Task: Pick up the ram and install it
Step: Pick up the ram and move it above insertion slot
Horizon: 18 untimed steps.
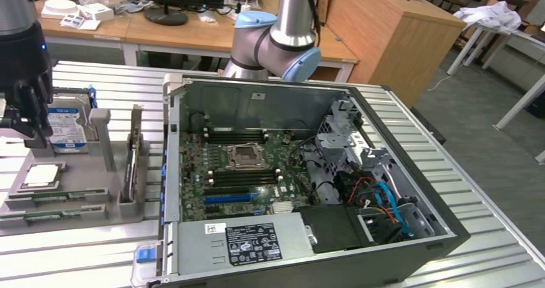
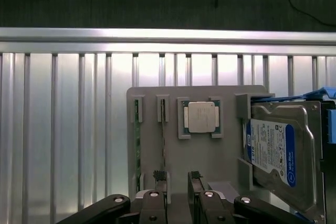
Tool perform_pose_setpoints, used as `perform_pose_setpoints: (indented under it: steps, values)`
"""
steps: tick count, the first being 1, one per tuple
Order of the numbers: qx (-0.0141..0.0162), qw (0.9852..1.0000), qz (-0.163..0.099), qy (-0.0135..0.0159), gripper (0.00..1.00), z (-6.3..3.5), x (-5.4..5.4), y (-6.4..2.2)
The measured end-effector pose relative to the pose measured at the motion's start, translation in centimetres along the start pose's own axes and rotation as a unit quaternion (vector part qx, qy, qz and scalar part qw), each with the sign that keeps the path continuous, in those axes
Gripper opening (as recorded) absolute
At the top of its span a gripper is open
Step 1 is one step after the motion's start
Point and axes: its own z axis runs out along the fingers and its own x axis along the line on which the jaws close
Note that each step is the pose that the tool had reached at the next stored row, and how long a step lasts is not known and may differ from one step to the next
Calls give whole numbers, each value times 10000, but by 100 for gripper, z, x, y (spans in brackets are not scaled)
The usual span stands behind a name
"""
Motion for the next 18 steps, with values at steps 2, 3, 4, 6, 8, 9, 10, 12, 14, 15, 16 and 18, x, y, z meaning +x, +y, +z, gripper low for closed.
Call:
perform_pose_setpoints:
  steps: [2, 3, 4, 6, 8, 9, 10, 12, 14, 15, 16, 18]
  values:
    - [0, 10000, 0, 0, 30, 18, 1, -1]
    - [0, 10000, 0, 0, 30, 26, 1, -1]
    - [0, 10000, 0, 0, 30, 35, 1, -2]
    - [0, 10000, 0, 0, 30, 54, 2, -2]
    - [0, 10000, 0, 0, 30, 73, 3, -3]
    - [1, 10000, 0, 0, 30, 83, 3, -4]
    - [1, 10000, 0, 0, 30, 93, 3, -4]
    - [0, 10000, 0, 0, 30, 114, 4, -5]
    - [0, 10000, 0, 0, 30, 136, 5, -6]
    - [0, 10000, 0, 0, 30, 148, 5, -6]
    - [1, 10000, 0, 0, 30, 159, 6, -7]
    - [0, 10000, 0, 0, 30, 183, 7, -8]
